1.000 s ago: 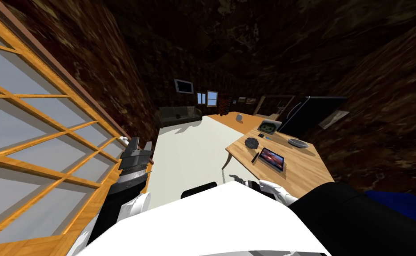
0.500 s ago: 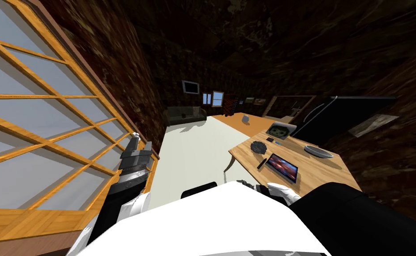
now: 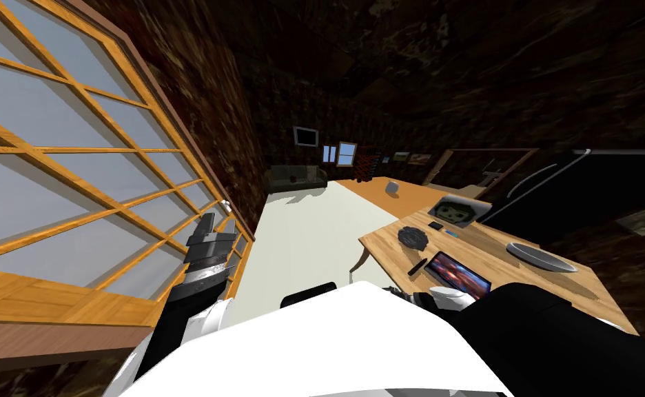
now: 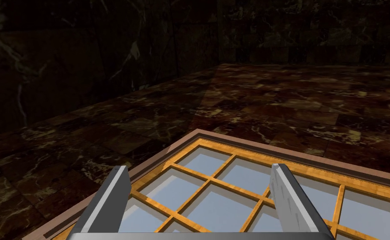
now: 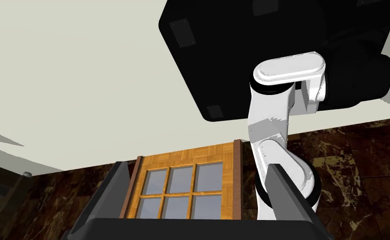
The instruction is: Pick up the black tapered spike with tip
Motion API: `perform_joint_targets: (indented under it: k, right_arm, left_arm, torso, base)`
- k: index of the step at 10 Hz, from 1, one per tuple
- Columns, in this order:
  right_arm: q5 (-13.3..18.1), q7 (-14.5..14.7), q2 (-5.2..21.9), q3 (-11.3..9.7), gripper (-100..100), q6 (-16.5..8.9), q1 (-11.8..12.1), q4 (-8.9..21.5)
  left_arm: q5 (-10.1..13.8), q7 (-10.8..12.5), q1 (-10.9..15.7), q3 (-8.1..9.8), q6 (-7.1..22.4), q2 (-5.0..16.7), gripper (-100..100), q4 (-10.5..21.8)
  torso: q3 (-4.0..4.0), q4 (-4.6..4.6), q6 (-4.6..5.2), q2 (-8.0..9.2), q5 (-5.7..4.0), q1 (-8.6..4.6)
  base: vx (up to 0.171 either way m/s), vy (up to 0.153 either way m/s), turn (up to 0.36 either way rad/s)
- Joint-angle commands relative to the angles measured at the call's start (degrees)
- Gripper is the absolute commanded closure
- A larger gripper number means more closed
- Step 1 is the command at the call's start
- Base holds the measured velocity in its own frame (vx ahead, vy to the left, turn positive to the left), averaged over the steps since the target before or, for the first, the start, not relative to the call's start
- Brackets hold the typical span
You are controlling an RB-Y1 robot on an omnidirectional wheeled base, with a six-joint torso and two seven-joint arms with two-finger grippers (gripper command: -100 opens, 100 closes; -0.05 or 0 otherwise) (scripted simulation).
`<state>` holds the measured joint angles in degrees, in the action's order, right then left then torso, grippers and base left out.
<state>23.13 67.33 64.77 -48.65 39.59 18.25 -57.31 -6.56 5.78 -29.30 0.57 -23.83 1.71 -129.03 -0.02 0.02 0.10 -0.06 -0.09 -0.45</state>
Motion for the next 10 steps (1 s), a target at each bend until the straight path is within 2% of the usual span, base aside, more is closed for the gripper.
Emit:
perform_joint_targets:
  k: [1, 2, 3, 4, 5, 6, 8, 9, 10]
  right_arm:
    - [0.5, 2.1, 2.1, -1.4, -100, 1.1, -0.1, 2.9]
    - [1.0, 3.5, 3.2, -2.6, -100, 1.7, -0.2, 5.1]
    - [1.0, 3.8, 3.2, -2.6, -100, 1.7, -0.2, 6.8]
    - [1.5, 5.4, 4.0, -3.6, -100, 2.2, -0.4, 9.0]
    - [1.5, 5.4, 4.0, -3.6, -100, 2.2, -0.4, 8.5]
    - [1.5, 5.4, 4.0, -3.6, -100, 2.2, -0.4, 9.4]
    - [2.1, 8.0, 4.8, -5.3, -100, 3.1, -0.7, 14.6]
    - [2.1, 8.0, 4.8, -5.3, -100, 3.1, -0.7, 14.6]
    - [2.3, 9.0, 4.9, -6.0, -100, 3.4, -0.9, 16.6]
  left_arm:
    - [0.0, 0.0, 0.0, 0.00, 0.0, 0.0, 0, 0.0]
    - [0.0, 0.0, 0.0, 0.00, 0.0, 0.0, 0, 0.0]
    - [0.0, 0.0, 0.0, 0.00, 0.0, 0.0, 0, 0.0]
    - [0.0, 0.0, 0.0, 0.01, 0.0, 0.0, 0, 0.0]
    - [0.0, 0.0, 0.0, 0.00, 0.0, 0.0, 0, 0.0]
    - [0.0, 0.0, 0.0, 0.00, 0.0, 0.0, 0, 0.0]
    - [0.0, 0.0, 0.0, 0.00, 0.0, 0.0, 0, 0.0]
    - [0.0, 0.0, 0.0, 0.00, 0.0, 0.0, 0, 0.0]
    - [0.0, 0.0, 0.0, 0.01, 0.0, 0.0, 0, 0.0]
  torso:
    - [0.00, 0.00, 0.00, 0.00, 0.00, 0.00]
    - [-0.03, -0.01, -0.05, -0.06, 0.01, -0.04]
    - [-0.06, -0.02, -0.04, -0.11, -0.02, -0.18]
    - [-0.04, -0.02, 0.02, -0.07, -0.05, -0.16]
    - [0.00, 0.00, -0.02, 0.01, -0.01, -0.09]
    - [0.01, 0.01, 0.04, 0.02, -0.03, -0.05]
    - [-0.05, -0.02, -0.02, -0.10, 0.00, -0.01]
    - [-0.07, -0.03, -0.03, -0.13, -0.03, -0.19]
    - [-0.06, -0.02, 0.02, -0.11, -0.07, -0.22]
  base:
    - [0.022, -0.086, 0.267]
    - [0.035, -0.132, 0.362]
    - [0.012, -0.122, 0.143]
    - [-0.014, -0.098, 0.227]
    - [-0.010, -0.096, 0.099]
    - [0.006, -0.051, -0.023]
    - [0.028, -0.114, 0.241]
    - [0.014, -0.147, 0.127]
    - [0.017, -0.156, 0.175]
